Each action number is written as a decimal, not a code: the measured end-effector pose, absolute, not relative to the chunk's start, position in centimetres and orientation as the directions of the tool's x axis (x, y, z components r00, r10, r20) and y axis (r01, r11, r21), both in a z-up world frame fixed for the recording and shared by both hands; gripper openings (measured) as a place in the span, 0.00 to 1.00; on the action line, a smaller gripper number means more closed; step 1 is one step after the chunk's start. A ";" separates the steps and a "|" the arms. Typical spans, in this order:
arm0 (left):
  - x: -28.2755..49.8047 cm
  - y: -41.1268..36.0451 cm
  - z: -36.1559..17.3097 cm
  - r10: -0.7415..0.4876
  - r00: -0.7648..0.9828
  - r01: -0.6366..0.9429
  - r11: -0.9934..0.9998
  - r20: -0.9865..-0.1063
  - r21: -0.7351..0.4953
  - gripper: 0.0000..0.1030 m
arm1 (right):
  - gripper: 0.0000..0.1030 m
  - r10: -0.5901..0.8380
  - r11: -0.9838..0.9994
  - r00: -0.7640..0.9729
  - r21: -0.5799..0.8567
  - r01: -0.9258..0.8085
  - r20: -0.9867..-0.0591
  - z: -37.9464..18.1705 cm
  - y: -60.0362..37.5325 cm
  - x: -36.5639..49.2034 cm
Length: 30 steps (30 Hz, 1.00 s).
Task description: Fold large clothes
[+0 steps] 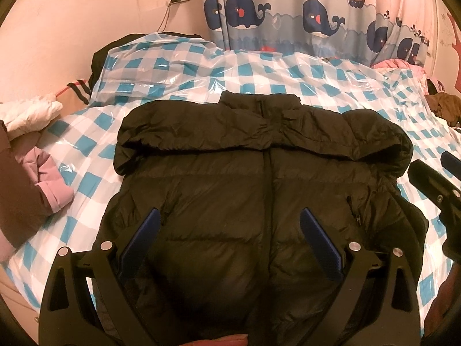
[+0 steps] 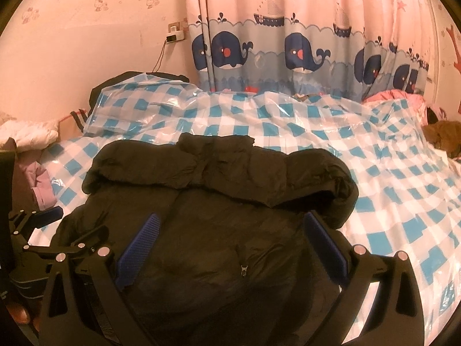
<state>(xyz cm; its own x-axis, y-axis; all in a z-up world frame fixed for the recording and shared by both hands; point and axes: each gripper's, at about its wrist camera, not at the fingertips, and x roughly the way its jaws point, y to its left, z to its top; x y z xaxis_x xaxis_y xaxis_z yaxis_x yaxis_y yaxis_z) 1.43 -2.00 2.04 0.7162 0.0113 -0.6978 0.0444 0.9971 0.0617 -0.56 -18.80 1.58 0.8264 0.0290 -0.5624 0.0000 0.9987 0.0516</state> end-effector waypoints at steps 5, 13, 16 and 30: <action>2.4 -2.2 2.3 0.004 0.709 0.059 0.996 -0.706 0.066 0.91 | 0.94 -0.022 0.999 0.828 -0.045 -0.003 -0.560 2.2 -18.7 0.6; 4.3 -1.5 0.6 0.002 0.676 0.039 0.999 -0.737 0.038 0.91 | 0.94 -0.207 0.932 0.702 -0.355 -0.070 -0.681 -1.3 -21.7 12.0; 4.5 -1.7 0.0 0.001 0.671 0.046 0.998 -0.741 0.043 0.91 | 0.93 -0.247 0.902 0.606 -0.408 -0.141 -0.756 -5.8 -22.4 15.7; 5.5 -1.0 -1.4 -0.024 0.636 0.045 0.999 -0.771 0.006 0.91 | 0.93 -0.249 0.810 0.622 -0.512 -0.287 -0.742 -12.3 -17.1 24.6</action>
